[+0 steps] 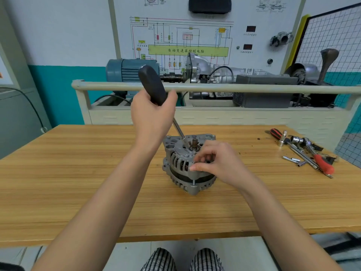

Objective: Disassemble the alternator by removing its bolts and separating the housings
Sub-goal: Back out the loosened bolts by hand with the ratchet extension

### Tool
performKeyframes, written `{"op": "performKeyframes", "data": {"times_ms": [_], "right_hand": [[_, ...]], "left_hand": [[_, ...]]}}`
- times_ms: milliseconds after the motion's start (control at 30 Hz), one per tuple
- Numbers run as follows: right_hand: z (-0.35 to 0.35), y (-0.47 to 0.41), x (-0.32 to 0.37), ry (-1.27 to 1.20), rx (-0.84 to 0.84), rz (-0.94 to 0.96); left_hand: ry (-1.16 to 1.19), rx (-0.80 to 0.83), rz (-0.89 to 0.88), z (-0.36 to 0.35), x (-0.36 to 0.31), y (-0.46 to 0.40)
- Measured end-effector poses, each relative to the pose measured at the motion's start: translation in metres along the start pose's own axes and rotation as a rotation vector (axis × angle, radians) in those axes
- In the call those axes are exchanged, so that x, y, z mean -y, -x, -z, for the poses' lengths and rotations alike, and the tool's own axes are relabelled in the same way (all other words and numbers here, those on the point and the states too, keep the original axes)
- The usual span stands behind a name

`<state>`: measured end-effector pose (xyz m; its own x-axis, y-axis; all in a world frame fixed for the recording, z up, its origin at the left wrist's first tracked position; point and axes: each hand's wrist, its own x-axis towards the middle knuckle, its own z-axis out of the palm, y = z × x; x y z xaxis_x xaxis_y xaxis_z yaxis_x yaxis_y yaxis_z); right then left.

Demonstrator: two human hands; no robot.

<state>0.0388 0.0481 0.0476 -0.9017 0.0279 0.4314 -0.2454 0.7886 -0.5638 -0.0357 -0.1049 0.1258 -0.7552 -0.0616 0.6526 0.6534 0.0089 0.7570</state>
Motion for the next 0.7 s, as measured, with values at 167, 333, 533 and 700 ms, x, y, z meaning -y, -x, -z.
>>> {"op": "performKeyframes", "data": {"times_ms": [167,333,533,700], "right_hand": [[-0.003,-0.003,0.003,0.013,0.057,0.003],[0.003,-0.006,0.007,-0.103,0.062,0.025],[0.005,-0.007,0.015,-0.274,-0.087,0.037],[0.023,-0.011,0.024,-0.344,-0.202,0.065]], "left_hand": [[-0.021,0.018,0.021,0.007,0.014,0.005],[-0.03,0.012,0.005,0.01,0.016,0.004],[-0.049,-0.006,-0.025,0.015,0.017,0.002],[-0.046,0.076,0.028,0.016,0.019,0.005]]}}
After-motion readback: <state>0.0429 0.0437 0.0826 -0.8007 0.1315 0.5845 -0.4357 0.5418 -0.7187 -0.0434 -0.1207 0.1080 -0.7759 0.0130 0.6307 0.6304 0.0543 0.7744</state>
